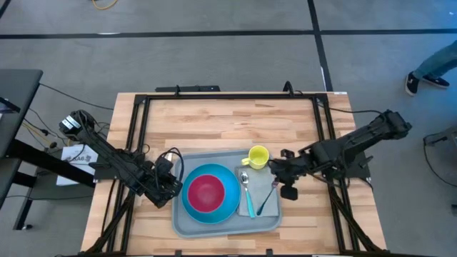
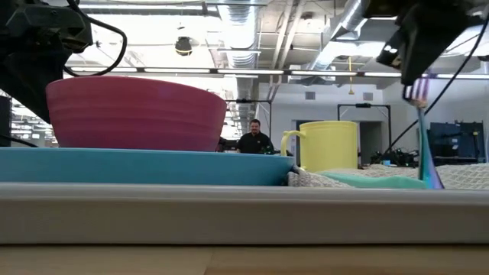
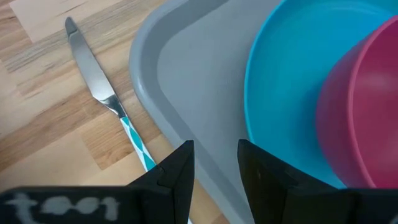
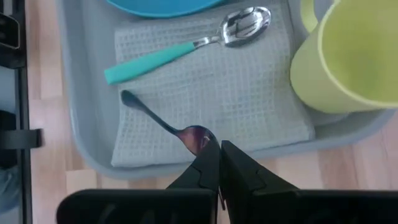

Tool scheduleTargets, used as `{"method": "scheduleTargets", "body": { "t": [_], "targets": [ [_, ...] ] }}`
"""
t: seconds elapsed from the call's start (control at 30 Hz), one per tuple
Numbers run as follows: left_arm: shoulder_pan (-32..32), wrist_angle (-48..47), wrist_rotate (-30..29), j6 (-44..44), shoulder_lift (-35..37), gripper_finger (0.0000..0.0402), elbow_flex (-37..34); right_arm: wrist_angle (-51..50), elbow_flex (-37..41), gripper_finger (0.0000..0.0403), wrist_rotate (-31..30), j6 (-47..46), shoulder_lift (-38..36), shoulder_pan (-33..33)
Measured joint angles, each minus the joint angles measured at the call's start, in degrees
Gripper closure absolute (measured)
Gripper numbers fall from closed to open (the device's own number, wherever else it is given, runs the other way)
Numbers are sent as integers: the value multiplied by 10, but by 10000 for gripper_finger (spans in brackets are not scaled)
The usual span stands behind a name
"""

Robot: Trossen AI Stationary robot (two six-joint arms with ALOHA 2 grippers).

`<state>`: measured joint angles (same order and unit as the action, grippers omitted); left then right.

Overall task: Set up tray
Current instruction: Put the blue fork on the gray napkin on the gray tray to the right of the light blue spoon

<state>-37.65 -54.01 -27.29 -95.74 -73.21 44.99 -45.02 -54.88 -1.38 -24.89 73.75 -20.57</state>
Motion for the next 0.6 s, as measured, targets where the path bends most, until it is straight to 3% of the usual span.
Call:
{"method": "scheduleTargets", "body": {
  "t": [0.3, 0.6],
  "targets": [
    [0, 0, -2, 1, 0, 290, 0, -10, -102, 403, 14, 107, 86, 34],
    [0, 0, -5, 5, 0, 290, 0, -218, -242, 402, 21, 215, 206, 41]
  ]
}}
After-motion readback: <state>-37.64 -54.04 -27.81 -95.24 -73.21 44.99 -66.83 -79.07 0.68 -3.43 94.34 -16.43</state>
